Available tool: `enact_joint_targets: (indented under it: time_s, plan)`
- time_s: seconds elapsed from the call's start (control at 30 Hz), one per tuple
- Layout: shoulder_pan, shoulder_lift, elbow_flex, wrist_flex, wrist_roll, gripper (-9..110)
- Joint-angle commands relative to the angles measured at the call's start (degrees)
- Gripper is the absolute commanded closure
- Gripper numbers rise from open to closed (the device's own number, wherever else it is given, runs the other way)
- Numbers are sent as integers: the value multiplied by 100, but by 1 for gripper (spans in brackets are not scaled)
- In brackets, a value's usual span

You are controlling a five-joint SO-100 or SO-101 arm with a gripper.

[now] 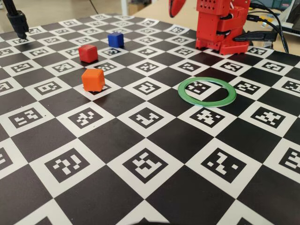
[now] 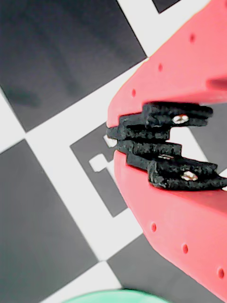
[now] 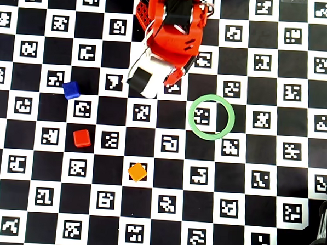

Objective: Grab the red cube then put it in the green circle then put the blue cube on top and finally the orange cube on top

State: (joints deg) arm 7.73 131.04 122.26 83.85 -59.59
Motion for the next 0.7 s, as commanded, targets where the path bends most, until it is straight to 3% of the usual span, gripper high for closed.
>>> enact_joint_targets:
  time_s: [0.0, 0.67]
  plan:
    - [343, -782, -1204, 202, 264, 106]
    - [984, -2769, -4087, 1257, 800, 106]
